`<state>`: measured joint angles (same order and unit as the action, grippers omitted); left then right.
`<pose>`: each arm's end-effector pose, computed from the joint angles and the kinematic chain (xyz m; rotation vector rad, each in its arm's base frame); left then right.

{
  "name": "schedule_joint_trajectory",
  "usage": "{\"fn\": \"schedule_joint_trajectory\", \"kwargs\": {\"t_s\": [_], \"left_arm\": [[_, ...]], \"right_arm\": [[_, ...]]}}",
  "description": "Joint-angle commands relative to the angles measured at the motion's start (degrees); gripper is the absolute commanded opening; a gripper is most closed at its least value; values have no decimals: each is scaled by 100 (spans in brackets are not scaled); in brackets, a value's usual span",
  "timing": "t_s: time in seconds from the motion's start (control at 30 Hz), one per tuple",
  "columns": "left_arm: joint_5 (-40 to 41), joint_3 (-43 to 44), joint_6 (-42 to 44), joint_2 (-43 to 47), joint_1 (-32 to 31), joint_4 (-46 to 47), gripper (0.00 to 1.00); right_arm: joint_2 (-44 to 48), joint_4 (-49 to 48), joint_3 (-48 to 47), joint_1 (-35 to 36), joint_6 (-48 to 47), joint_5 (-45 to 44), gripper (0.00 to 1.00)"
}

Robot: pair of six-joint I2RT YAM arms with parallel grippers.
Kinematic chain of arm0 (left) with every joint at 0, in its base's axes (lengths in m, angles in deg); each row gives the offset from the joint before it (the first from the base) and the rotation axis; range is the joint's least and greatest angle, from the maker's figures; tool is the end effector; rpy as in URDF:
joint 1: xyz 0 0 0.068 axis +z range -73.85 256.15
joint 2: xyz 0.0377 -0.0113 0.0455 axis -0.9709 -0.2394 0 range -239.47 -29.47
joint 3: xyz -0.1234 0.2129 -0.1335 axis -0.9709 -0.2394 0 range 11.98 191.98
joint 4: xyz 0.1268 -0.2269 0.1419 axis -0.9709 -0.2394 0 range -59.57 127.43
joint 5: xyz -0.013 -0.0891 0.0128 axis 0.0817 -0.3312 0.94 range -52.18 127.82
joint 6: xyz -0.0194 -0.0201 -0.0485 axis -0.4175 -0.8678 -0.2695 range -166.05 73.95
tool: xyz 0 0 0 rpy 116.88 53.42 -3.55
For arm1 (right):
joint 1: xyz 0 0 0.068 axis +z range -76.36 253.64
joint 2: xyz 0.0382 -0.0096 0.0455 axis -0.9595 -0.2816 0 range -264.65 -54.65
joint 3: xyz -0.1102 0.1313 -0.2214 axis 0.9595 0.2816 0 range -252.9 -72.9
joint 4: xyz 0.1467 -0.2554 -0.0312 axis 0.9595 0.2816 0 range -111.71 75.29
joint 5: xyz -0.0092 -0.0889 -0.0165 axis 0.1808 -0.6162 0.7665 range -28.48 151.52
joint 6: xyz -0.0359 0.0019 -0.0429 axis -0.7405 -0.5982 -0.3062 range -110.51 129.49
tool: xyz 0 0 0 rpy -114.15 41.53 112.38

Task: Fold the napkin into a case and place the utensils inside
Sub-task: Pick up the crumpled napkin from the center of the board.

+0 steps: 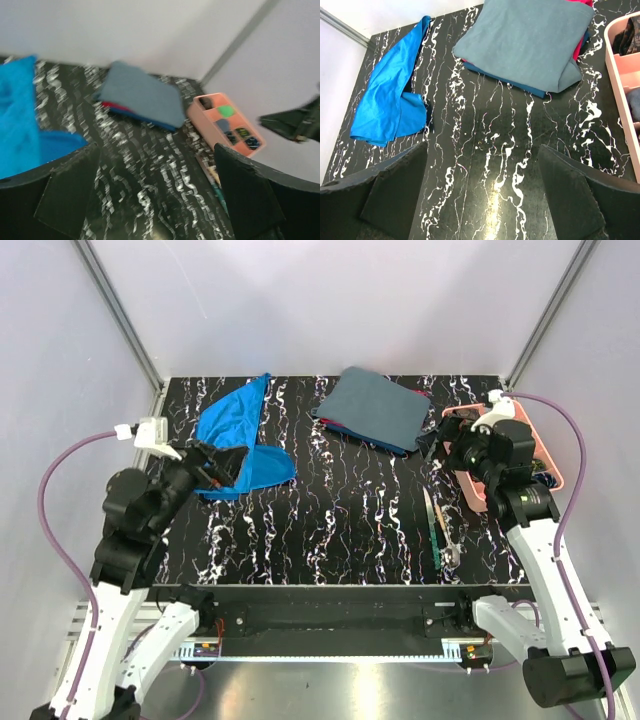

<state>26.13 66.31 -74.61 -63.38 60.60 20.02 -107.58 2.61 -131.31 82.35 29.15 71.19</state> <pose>0.1420 -0.0477 0.4252 -0.0097 1.5692 -0.7654 0.2333 0.0425 0.3805 0.0677 1.9243 0.4947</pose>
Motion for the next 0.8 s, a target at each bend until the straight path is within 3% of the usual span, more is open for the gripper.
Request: {"fn": "schedule_joint_trajectory", "kwargs": {"t_s": [0.0,0.07,0.23,0.43,0.6,0.63,0.77], "left_arm": [[1202,534,236,-624,26,-1254,99],[1677,623,368,-1071,26,-1765,99],[2161,535,675,-2074,26,-1863,99],[2503,1307,982,-4723,17,-1766,99],[2390,2536,1229,-6407,17,-1722,86],[2390,2678,1317,-6765,17,-1731,79],[2513,2874,1265,-7129,26,-1933,66]], "right_arm": [[-226,91,-267,-10,-41,-79,100],[-314,73,-250,-10,-41,-79,100],[-1007,-208,-363,-10,55,184,100],[-2712,-814,-829,209,670,1177,100],[-3926,-1235,-1488,675,1003,1098,100],[-4101,-1332,-1558,728,1057,1124,100],[-5163,-1412,-2268,1123,1163,1151,100]]}}
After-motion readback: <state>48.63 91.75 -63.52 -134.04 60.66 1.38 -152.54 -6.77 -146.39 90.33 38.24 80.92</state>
